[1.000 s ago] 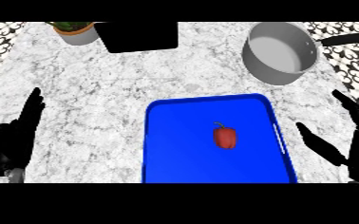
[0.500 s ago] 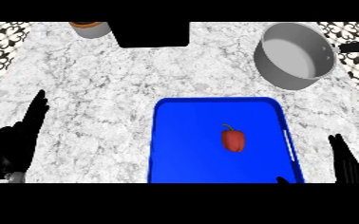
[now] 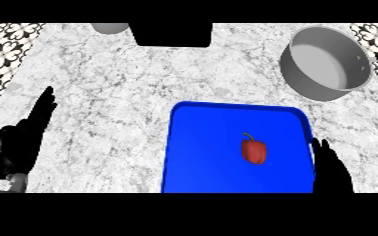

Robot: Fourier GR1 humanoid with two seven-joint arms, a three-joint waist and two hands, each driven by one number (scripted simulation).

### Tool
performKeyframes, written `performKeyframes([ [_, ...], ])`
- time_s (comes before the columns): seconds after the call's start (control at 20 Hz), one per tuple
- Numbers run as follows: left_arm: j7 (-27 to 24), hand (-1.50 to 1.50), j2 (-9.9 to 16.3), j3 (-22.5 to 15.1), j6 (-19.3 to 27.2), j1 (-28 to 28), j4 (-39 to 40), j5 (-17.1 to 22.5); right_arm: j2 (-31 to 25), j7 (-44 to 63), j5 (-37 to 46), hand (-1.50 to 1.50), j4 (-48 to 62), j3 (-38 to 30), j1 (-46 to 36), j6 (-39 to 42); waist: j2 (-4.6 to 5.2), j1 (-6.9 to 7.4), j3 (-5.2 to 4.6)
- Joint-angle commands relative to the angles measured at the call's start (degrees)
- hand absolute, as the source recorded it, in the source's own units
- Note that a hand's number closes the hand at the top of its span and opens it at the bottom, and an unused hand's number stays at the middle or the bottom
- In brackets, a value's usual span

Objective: Pick the bell pepper from the tray and place it in the pot

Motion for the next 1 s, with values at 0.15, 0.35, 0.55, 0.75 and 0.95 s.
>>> performKeyframes([
  [0.15,0.8,0.0,0.0,-0.7,-1.8,0.5,-1.3,0.1,12.1,17.9,-1.5,-1.5,4.1,1.9,-14.6,26.1,-0.06,1.46,0.22],
  [0.35,-0.1,0.0,-1.1,0.2,-1.0,0.1,0.9,-0.7,12.5,25.9,-7.3,-1.5,7.6,1.9,-24.3,30.6,-0.2,0.43,0.29],
  [0.55,1.3,0.0,-1.9,-0.1,0.4,1.0,-0.9,-2.4,12.6,24.4,-10.2,-1.5,14.1,-2.0,-28.0,31.3,-0.37,-0.17,0.35],
  [0.75,-1.3,0.0,-3.1,0.3,-0.4,1.4,2.3,-2.4,12.6,29.2,-10.3,-1.5,17.9,0.4,-31.1,30.4,-0.41,-0.39,0.31],
  [0.95,4.0,0.0,-1.6,0.6,-0.1,1.5,-4.4,-2.3,12.6,27.8,-11.1,-1.5,21.7,-3.8,-33.2,31.4,-0.61,-0.12,0.41],
])
